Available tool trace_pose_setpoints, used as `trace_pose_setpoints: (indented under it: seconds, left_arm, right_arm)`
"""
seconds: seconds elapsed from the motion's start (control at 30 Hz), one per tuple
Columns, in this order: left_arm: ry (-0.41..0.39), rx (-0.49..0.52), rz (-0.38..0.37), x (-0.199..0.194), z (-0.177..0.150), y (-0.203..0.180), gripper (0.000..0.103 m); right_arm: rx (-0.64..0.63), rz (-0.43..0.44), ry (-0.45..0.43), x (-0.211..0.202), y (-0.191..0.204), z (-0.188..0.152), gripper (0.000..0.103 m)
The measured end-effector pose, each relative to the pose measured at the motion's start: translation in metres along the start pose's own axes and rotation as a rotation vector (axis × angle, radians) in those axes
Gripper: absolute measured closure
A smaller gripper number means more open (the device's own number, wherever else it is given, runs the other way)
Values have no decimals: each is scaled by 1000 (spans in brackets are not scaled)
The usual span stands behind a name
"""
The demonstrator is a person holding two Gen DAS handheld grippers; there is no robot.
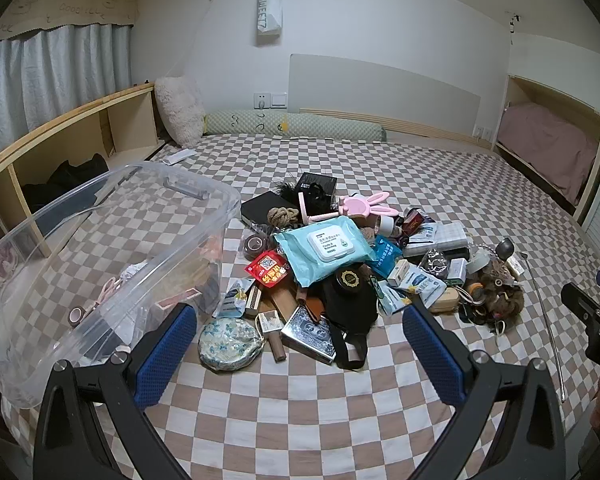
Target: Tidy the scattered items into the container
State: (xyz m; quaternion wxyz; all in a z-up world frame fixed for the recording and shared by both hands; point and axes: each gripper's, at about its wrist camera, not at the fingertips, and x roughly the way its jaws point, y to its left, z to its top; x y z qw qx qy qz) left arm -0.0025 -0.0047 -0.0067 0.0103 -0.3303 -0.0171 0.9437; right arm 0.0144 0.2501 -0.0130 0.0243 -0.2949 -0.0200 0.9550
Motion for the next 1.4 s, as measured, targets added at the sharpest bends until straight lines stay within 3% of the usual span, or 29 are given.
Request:
trace_pose_setpoints:
  seconds: [0.43, 0.63, 0.77, 1.17, 1.4]
  left_arm:
    - [10, 2, 4, 2, -2, 2, 0]
    - [21, -9, -4, 8, -5, 3, 0]
    - [31, -37, -28, 13, -7, 4, 0]
    - [129, -78, -111, 32, -13, 1, 0]
    - [153, 5, -113, 38, -21, -19, 0]
  right_arm:
    - [-4, 11, 8, 7, 3, -3, 0]
    - [30, 92, -60, 7, 1, -12, 0]
    - [20, 97, -86, 12, 4, -19, 0]
    - [61, 111, 77, 61, -7, -66, 0]
    - [146, 79, 189, 97, -38, -90, 0]
